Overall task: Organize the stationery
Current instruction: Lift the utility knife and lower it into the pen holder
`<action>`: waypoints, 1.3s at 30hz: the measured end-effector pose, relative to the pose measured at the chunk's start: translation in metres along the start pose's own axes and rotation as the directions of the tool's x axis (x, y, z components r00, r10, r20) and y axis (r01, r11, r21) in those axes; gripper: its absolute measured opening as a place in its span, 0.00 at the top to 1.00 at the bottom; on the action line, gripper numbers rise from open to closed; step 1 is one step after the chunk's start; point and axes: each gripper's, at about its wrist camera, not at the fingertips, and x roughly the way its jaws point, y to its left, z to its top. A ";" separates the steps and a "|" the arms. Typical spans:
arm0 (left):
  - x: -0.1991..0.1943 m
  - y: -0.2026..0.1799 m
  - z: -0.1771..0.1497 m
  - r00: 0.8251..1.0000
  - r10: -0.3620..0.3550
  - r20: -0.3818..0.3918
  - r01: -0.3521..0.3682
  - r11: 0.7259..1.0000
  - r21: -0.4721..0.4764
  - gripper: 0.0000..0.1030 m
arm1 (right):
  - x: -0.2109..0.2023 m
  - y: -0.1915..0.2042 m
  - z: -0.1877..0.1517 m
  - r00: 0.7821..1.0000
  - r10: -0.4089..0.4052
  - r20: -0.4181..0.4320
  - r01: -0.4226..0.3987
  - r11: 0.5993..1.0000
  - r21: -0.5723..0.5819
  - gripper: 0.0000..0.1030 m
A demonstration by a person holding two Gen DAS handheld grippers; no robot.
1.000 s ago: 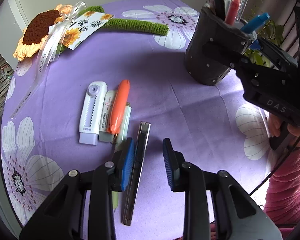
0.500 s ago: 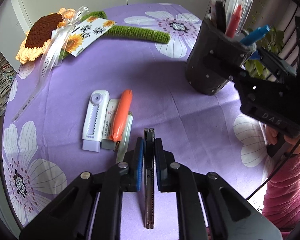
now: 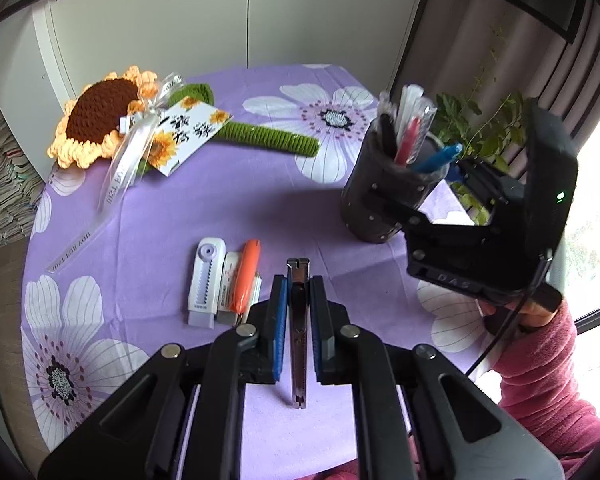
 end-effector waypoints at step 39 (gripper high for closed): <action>-0.088 -0.025 0.066 0.963 -0.043 0.266 0.036 0.999 0.033 0.91 | -0.012 -0.006 -0.002 0.997 0.041 0.068 -0.044 0.998 0.041 0.31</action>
